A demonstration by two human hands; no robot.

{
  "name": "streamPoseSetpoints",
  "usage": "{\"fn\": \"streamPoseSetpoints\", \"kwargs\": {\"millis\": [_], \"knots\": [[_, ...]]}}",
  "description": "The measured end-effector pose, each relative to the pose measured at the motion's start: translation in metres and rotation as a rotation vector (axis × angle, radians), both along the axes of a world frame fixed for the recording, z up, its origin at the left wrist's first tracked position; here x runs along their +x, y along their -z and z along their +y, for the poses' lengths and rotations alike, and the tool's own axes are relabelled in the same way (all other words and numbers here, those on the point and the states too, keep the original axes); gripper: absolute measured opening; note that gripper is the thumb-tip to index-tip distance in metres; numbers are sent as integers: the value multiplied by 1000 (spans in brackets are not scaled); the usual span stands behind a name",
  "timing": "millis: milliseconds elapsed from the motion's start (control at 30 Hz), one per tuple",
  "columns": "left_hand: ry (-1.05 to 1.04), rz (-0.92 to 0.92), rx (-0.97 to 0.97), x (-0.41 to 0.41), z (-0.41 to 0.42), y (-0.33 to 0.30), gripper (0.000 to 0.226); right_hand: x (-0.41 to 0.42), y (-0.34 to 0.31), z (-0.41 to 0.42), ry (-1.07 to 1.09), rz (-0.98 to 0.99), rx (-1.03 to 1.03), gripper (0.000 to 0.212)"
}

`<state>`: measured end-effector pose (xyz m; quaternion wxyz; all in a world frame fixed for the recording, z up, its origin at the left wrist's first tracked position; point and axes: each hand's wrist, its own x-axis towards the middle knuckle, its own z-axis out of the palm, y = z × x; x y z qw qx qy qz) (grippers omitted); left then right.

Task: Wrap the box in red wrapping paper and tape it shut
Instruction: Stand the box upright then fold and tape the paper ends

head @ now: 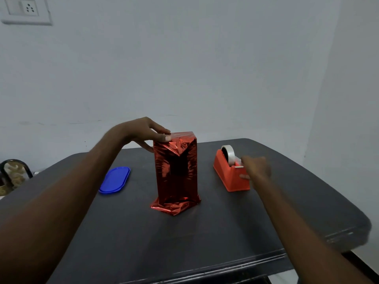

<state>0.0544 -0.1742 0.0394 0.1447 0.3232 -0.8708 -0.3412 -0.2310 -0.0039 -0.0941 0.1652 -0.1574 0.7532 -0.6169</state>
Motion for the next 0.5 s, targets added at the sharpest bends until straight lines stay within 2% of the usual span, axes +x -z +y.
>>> {"fn": "streamPoseSetpoints", "kwargs": {"millis": [67,167,333,500], "knots": [[3,-2,4,0,1,0,46,-3,26,1,76,23,18,14],[9,-3,0,0,2,0,46,6,44,6,120,-1,-18,15],[6,0,-5,0,0,0,48,19,50,6,178,-237,-275,23],[11,0,1,0,0,1,45,23,52,1,215,-388,-396,21]]}}
